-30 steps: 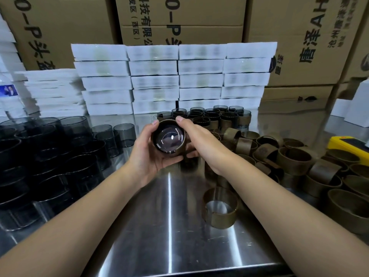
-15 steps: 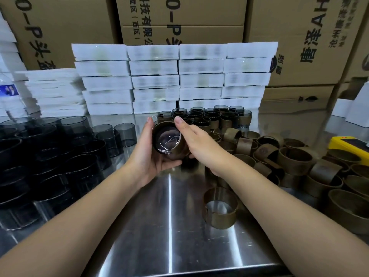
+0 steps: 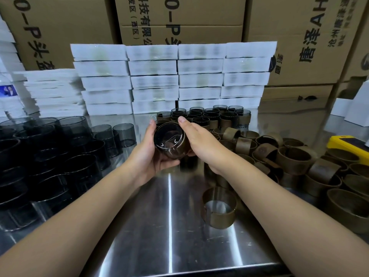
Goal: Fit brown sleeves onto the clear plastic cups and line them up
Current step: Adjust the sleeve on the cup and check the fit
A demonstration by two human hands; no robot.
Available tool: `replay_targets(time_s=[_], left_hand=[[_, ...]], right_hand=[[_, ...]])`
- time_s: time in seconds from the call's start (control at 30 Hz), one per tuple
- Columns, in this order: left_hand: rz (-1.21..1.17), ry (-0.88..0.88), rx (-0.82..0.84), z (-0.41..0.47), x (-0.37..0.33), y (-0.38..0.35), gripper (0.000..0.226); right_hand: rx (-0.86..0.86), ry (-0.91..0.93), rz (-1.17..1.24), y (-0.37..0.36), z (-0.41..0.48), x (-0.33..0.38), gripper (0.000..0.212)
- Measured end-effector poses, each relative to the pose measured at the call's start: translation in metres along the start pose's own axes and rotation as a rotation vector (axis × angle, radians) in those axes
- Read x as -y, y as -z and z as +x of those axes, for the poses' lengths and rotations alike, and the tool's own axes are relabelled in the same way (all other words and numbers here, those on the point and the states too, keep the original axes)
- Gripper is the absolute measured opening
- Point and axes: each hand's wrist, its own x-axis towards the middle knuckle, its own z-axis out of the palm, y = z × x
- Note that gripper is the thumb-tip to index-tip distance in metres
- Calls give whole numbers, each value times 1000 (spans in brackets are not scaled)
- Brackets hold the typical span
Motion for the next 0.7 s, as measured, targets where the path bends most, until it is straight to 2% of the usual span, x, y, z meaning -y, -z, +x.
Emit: replay_targets(time_s=[0.13, 0.3, 0.7], left_hand=[[11, -5, 17, 0, 0, -1, 64], [-7, -1, 13, -1, -1, -3, 54], [-31, -3, -13, -2, -4, -2, 46]], right_hand=[[-9, -8, 30, 2, 2, -1, 61], [28, -20, 84, 4, 2, -1, 48], [77, -11, 93, 4, -1, 6, 49]])
